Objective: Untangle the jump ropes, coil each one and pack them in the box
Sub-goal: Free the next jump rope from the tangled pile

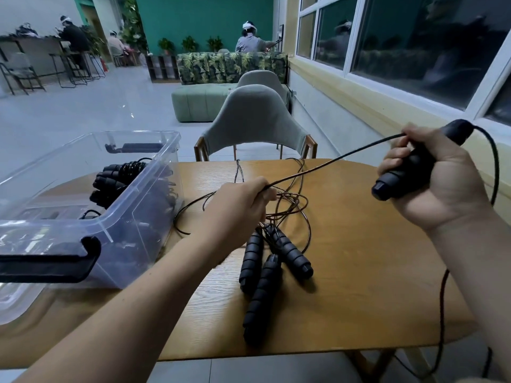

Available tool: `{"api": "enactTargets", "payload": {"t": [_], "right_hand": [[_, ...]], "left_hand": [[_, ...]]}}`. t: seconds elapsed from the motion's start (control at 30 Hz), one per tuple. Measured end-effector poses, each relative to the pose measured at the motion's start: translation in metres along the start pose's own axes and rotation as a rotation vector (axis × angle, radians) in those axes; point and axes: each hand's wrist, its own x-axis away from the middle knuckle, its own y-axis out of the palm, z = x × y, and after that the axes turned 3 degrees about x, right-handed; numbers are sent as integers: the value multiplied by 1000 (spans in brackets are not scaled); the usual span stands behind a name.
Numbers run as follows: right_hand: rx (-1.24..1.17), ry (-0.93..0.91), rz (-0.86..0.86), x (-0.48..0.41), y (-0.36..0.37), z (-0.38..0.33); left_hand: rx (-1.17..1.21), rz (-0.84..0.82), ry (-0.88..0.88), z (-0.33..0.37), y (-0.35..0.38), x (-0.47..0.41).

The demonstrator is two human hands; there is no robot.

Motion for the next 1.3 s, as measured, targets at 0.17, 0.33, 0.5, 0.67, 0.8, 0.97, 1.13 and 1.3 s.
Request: {"api": "enactTargets", "payload": {"t": [0.17, 0.33, 0.5, 0.67, 0.8, 0.97, 1.13, 1.3], "right_hand": [[21, 31, 21, 2, -1, 10], [159, 132, 12, 12, 13, 37], [460, 195, -127, 28, 28, 72], [567, 196, -183, 34, 34, 93], [539, 137, -182, 33, 35, 100], [507, 86, -207, 32, 33, 99], [528, 64, -263, 34, 34, 99], [496, -5, -244, 35, 38, 86]], "left_hand": [[25, -6, -37, 3, 1, 0], [8, 16, -10, 10, 4, 1], [-34, -10, 57, 22, 10, 7], [-46, -12, 89, 27, 8, 10], [-36, -6, 94, 26, 7, 10], [-36, -5, 102, 25, 6, 10], [-15, -25, 67, 25, 4, 11], [-12, -7, 98, 23, 4, 11]]}}
